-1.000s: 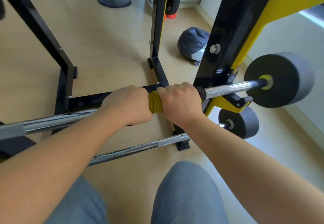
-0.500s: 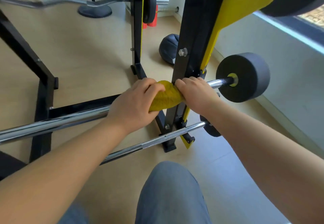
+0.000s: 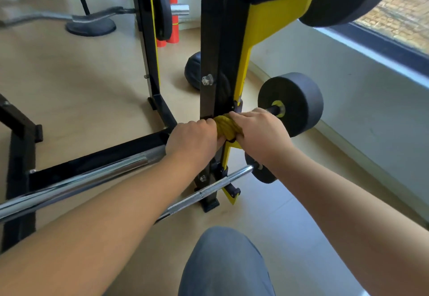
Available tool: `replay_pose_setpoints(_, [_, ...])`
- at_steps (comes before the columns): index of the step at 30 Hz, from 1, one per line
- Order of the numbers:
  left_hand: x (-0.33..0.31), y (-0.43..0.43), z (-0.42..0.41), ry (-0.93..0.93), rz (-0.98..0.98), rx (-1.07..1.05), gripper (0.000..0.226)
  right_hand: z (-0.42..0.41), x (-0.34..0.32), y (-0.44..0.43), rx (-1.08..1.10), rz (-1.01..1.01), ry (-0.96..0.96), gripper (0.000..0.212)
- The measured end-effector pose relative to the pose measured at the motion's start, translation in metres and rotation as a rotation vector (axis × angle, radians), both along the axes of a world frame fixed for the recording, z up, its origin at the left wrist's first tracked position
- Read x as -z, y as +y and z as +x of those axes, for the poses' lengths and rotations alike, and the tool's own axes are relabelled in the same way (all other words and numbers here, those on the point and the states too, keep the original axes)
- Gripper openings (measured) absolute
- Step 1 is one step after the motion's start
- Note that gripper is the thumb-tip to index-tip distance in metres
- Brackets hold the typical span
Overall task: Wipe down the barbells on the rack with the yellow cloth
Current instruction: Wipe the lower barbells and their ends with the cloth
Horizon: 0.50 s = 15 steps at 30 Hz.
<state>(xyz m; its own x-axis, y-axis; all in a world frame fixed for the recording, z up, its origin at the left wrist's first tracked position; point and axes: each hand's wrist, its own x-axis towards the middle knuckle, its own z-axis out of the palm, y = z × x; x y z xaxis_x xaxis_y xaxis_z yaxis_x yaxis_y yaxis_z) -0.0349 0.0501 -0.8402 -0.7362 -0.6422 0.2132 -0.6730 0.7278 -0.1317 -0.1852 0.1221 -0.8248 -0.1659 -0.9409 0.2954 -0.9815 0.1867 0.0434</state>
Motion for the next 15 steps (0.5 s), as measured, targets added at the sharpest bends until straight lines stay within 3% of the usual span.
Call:
replay_pose_setpoints(4, [-0.014, -0.011, -0.009, 0.004, 0.257, -0.036, 0.041, 0.01, -0.005, 0.0, 0.029, 0.041, -0.033, 0.04])
replay_pose_setpoints(7, [-0.027, -0.019, -0.017, 0.009, 0.462, -0.033, 0.052, 0.016, -0.021, 0.003, 0.093, 0.123, -0.007, 0.026])
replay_pose_setpoints(8, [-0.024, -0.016, -0.017, 0.027, 0.412, -0.042, 0.052, 0.016, -0.024, 0.003, 0.116, 0.128, -0.002, 0.023])
replay_pose_setpoints(11, [-0.006, 0.011, -0.006, 0.116, 0.02, -0.048, 0.036, 0.022, -0.023, 0.006, 0.132, 0.148, -0.05, 0.021])
replay_pose_setpoints(15, [0.013, 0.022, -0.002, 0.076, -0.149, -0.113, 0.017, 0.022, -0.015, 0.023, 0.077, 0.06, -0.052, 0.03])
